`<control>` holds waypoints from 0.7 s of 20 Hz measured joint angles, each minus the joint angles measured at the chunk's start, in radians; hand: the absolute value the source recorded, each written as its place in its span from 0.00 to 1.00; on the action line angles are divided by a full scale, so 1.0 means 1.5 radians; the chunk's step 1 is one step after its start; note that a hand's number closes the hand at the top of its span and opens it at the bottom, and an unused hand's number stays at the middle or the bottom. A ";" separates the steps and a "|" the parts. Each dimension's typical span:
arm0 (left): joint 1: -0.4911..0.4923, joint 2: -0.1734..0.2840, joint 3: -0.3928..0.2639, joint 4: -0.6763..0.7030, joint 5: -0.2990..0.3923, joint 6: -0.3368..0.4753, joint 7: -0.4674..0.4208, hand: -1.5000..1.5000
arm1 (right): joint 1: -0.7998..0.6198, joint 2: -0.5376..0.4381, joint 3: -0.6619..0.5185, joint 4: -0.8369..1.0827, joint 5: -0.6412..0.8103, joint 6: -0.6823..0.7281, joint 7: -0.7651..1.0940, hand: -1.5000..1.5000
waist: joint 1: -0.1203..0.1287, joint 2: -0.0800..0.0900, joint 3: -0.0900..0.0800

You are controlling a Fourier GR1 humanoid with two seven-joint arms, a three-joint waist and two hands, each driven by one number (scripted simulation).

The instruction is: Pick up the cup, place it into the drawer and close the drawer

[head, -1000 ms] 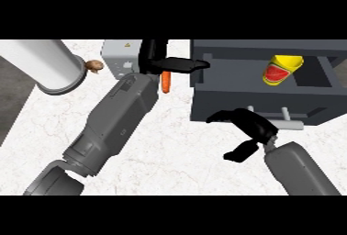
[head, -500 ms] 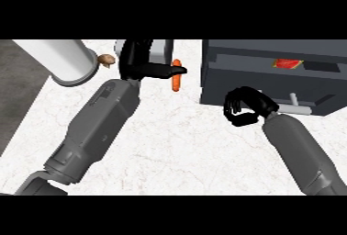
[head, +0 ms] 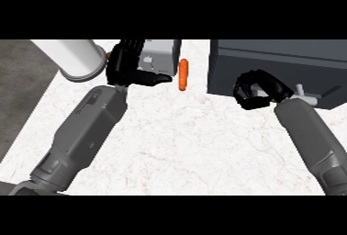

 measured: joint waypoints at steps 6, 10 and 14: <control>0.016 0.012 -0.004 -0.021 0.001 -0.018 0.005 0.00 | 0.002 -0.011 -0.019 0.003 -0.034 0.050 -0.010 1.00 | 0.010 0.002 0.002; 0.028 0.013 -0.007 -0.030 0.002 -0.028 0.008 0.00 | 0.006 -0.020 -0.027 -0.003 -0.053 0.080 -0.010 1.00 | 0.016 0.004 0.004; 0.036 0.016 -0.008 -0.039 0.005 -0.038 0.012 0.00 | 0.013 -0.028 -0.034 -0.013 -0.070 0.108 -0.010 1.00 | 0.023 0.006 0.005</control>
